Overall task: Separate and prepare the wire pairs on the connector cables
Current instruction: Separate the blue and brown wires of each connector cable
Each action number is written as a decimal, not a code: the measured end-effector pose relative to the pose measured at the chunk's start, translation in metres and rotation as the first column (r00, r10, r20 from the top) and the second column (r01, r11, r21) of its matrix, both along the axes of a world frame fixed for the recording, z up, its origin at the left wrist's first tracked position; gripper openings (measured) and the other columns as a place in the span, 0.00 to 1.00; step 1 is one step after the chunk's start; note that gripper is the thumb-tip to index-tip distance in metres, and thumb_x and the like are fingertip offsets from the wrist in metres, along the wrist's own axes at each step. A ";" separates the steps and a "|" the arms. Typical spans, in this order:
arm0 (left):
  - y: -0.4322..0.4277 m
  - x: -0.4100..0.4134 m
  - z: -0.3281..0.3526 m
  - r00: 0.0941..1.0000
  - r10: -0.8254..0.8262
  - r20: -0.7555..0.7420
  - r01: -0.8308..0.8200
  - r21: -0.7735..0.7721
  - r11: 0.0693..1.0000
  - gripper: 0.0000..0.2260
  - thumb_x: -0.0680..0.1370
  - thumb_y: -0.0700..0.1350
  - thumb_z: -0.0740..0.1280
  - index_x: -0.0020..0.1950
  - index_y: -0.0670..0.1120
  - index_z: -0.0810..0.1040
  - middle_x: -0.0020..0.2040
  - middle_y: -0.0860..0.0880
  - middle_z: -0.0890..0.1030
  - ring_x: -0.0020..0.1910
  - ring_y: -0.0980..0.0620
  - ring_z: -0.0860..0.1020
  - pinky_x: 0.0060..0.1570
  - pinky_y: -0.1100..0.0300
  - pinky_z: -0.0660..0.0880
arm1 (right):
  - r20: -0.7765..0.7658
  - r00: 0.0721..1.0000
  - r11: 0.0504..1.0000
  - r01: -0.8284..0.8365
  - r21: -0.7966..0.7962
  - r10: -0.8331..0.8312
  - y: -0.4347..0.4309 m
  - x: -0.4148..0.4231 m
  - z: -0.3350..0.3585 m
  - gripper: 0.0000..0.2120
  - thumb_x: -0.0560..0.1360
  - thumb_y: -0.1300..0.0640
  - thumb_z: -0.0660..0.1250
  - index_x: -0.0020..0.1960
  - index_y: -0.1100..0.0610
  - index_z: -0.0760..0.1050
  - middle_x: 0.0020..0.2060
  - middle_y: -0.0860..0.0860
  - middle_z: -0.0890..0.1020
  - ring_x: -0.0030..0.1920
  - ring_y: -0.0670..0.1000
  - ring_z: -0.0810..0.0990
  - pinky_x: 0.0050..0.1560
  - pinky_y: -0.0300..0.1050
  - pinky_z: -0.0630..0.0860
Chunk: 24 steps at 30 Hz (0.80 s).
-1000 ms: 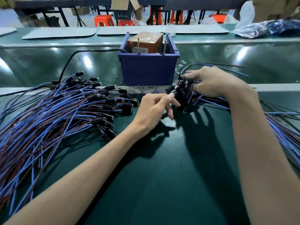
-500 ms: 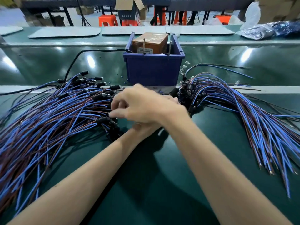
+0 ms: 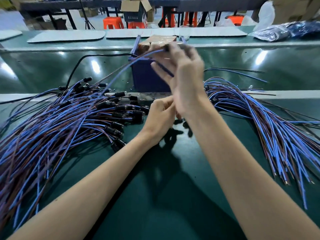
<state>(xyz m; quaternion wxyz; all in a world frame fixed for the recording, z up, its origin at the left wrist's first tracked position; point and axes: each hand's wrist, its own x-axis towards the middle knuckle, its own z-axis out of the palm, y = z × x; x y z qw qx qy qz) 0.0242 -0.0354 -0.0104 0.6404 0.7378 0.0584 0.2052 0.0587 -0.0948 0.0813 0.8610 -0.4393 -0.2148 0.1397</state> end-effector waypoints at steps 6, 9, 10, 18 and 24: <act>-0.004 -0.001 0.011 0.990 -0.056 0.129 0.077 -0.170 0.982 0.12 0.72 0.47 0.60 0.50 0.51 0.80 0.41 0.51 0.83 0.21 0.52 0.74 0.27 0.65 0.68 | 0.221 0.888 0.888 0.438 -0.141 -0.403 -0.029 0.028 0.005 0.05 0.81 0.58 0.60 0.47 0.57 0.66 0.31 0.48 0.73 0.30 0.43 0.73 0.38 0.42 0.77; -0.003 -0.001 0.011 0.990 -0.032 0.139 0.063 -0.224 0.973 0.15 0.73 0.48 0.59 0.55 0.47 0.78 0.40 0.49 0.83 0.21 0.51 0.75 0.27 0.64 0.69 | 0.504 0.757 0.679 0.628 -0.381 -0.417 -0.036 0.036 0.004 0.10 0.80 0.54 0.63 0.40 0.52 0.69 0.32 0.43 0.72 0.32 0.41 0.71 0.39 0.40 0.72; -0.003 -0.001 0.012 0.992 -0.015 0.125 0.043 -0.230 0.972 0.13 0.75 0.48 0.60 0.55 0.46 0.78 0.37 0.49 0.83 0.21 0.52 0.75 0.26 0.64 0.70 | 0.564 0.718 0.613 0.673 -0.414 -0.408 -0.038 0.039 0.004 0.10 0.79 0.53 0.64 0.40 0.53 0.71 0.31 0.43 0.73 0.33 0.42 0.71 0.40 0.40 0.71; -0.003 0.004 0.012 0.981 0.175 0.089 -0.134 -0.345 0.929 0.07 0.74 0.49 0.69 0.43 0.45 0.78 0.28 0.51 0.81 0.22 0.57 0.77 0.25 0.69 0.71 | 0.632 0.715 0.417 0.694 -0.587 -0.300 -0.052 0.053 0.004 0.13 0.73 0.53 0.70 0.38 0.64 0.81 0.27 0.51 0.72 0.29 0.49 0.66 0.28 0.35 0.63; 0.000 0.002 0.013 0.969 0.188 0.157 -0.106 -0.424 0.899 0.06 0.71 0.40 0.74 0.45 0.43 0.78 0.35 0.51 0.84 0.33 0.54 0.83 0.37 0.68 0.76 | 0.602 0.760 0.302 0.649 -0.698 -0.243 -0.062 0.061 0.001 0.13 0.71 0.52 0.69 0.42 0.63 0.83 0.27 0.54 0.72 0.29 0.52 0.67 0.27 0.39 0.62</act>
